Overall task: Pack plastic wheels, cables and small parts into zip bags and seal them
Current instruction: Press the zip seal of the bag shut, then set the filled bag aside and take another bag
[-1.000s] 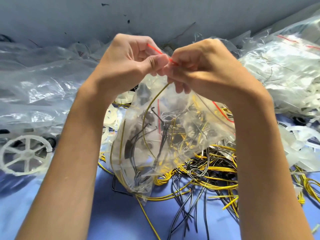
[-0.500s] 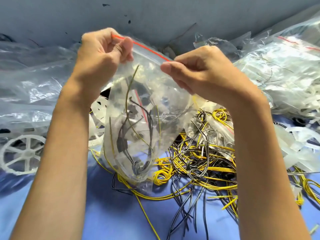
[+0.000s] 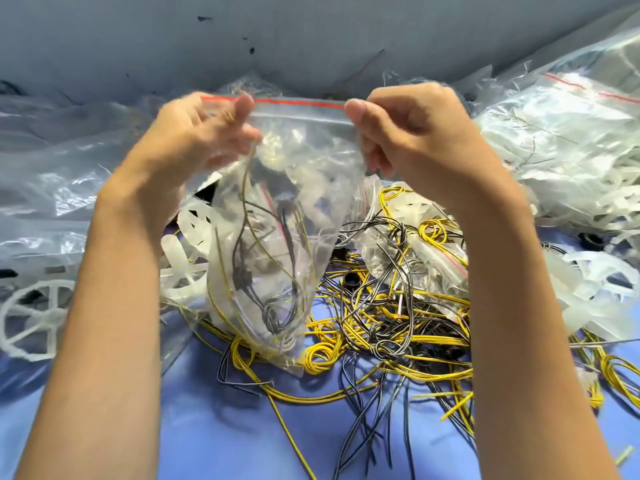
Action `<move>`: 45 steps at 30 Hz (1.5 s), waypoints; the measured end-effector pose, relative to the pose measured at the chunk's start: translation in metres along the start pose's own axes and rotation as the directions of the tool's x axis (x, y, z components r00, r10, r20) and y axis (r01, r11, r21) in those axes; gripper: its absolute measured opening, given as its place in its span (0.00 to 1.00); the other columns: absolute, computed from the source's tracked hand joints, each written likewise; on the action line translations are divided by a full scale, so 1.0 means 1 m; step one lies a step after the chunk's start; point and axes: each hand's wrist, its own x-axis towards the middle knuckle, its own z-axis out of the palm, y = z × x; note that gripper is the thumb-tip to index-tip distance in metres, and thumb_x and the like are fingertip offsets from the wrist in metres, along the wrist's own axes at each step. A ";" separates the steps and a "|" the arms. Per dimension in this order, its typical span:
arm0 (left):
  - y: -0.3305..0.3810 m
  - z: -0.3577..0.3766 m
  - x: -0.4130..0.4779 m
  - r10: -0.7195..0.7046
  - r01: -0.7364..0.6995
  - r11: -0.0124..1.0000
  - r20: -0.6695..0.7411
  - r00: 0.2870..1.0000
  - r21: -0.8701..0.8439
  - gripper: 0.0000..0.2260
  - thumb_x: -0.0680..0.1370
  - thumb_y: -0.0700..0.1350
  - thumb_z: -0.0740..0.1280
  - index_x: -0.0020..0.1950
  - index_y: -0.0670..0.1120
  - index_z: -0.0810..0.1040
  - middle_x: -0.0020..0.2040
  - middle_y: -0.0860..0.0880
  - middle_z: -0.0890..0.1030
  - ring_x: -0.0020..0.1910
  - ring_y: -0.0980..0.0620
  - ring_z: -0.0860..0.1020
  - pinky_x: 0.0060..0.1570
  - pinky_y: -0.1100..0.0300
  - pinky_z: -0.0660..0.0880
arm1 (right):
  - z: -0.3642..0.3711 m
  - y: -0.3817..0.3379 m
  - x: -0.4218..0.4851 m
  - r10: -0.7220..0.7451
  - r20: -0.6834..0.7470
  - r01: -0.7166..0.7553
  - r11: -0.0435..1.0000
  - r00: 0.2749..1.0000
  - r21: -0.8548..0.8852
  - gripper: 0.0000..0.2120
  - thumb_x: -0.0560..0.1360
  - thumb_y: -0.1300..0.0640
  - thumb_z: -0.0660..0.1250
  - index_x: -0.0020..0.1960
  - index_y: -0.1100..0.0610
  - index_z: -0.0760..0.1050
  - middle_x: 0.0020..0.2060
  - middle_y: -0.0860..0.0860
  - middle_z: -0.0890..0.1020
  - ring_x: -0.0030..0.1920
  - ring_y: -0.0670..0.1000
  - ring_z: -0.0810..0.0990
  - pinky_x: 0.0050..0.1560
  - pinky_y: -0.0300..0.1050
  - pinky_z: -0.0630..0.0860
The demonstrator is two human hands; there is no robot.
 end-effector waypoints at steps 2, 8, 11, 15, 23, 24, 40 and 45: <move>-0.007 -0.001 -0.002 -0.106 0.082 0.987 0.173 0.979 0.136 0.25 0.60 0.66 0.73 0.46 0.50 0.75 0.41 0.53 0.85 0.44 0.57 0.80 0.42 0.67 0.74 | 0.003 0.001 0.002 0.008 -0.064 -0.008 1.000 0.998 0.003 0.20 0.80 0.56 0.60 0.29 0.54 0.68 0.22 0.44 0.74 0.19 0.44 0.71 0.25 0.36 0.65; -0.016 0.007 0.001 -0.197 0.060 0.915 0.311 0.930 0.400 0.21 0.66 0.59 0.73 0.49 0.45 0.79 0.41 0.50 0.82 0.38 0.63 0.74 0.39 0.69 0.67 | 0.017 0.002 0.007 0.129 -0.126 -0.112 0.985 0.984 0.134 0.19 0.80 0.57 0.61 0.30 0.57 0.68 0.22 0.47 0.75 0.20 0.46 0.77 0.22 0.35 0.69; -0.015 0.015 -0.001 -0.120 0.017 0.960 0.354 0.928 0.281 0.19 0.72 0.51 0.68 0.49 0.34 0.74 0.38 0.49 0.77 0.40 0.57 0.71 0.43 0.64 0.66 | 0.023 -0.001 0.009 0.205 -0.107 -0.169 0.947 0.973 0.273 0.18 0.81 0.58 0.60 0.32 0.58 0.69 0.24 0.50 0.76 0.23 0.49 0.80 0.23 0.37 0.74; -0.010 0.028 0.003 0.018 -0.035 0.986 0.102 0.995 0.165 0.15 0.79 0.39 0.64 0.36 0.48 0.62 0.30 0.53 0.62 0.25 0.61 0.60 0.24 0.68 0.56 | 0.029 -0.005 0.010 0.273 -0.057 -0.226 0.882 0.960 0.415 0.11 0.79 0.57 0.63 0.39 0.59 0.70 0.32 0.54 0.79 0.32 0.52 0.83 0.36 0.47 0.81; 0.010 0.030 0.013 0.044 -0.118 0.982 -0.428 0.903 -0.148 0.11 0.79 0.35 0.62 0.38 0.46 0.66 0.30 0.51 0.69 0.25 0.61 0.70 0.33 0.65 0.72 | 0.034 -0.004 -0.002 0.219 0.411 -0.222 0.974 0.885 -0.041 0.39 0.68 0.36 0.70 0.72 0.42 0.55 0.42 0.24 0.74 0.42 0.28 0.76 0.42 0.22 0.70; 0.013 0.033 0.012 0.042 -0.118 0.978 -0.388 0.921 -0.173 0.07 0.79 0.35 0.62 0.42 0.43 0.69 0.31 0.51 0.72 0.26 0.61 0.73 0.34 0.64 0.74 | 0.037 -0.003 -0.002 0.203 0.370 -0.183 0.979 0.906 -0.091 0.38 0.69 0.37 0.69 0.73 0.46 0.56 0.46 0.28 0.76 0.41 0.32 0.77 0.41 0.24 0.70; 0.012 0.016 0.016 0.002 -0.001 1.000 -0.213 0.977 0.007 0.06 0.77 0.48 0.67 0.44 0.52 0.71 0.44 0.53 0.78 0.45 0.58 0.78 0.40 0.67 0.71 | -0.032 0.045 0.043 0.217 -0.616 -0.207 0.974 0.757 0.089 0.11 0.63 0.63 0.61 0.30 0.52 0.60 0.27 0.47 0.67 0.32 0.53 0.71 0.31 0.51 0.69; -0.003 0.013 0.023 -0.050 0.070 0.992 -0.188 0.981 0.103 0.07 0.77 0.51 0.67 0.42 0.52 0.73 0.43 0.52 0.79 0.46 0.55 0.77 0.46 0.61 0.71 | -0.079 0.101 0.047 0.458 -0.686 -0.507 0.849 0.566 0.148 0.10 0.65 0.60 0.57 0.43 0.49 0.68 0.41 0.47 0.75 0.44 0.50 0.72 0.50 0.51 0.71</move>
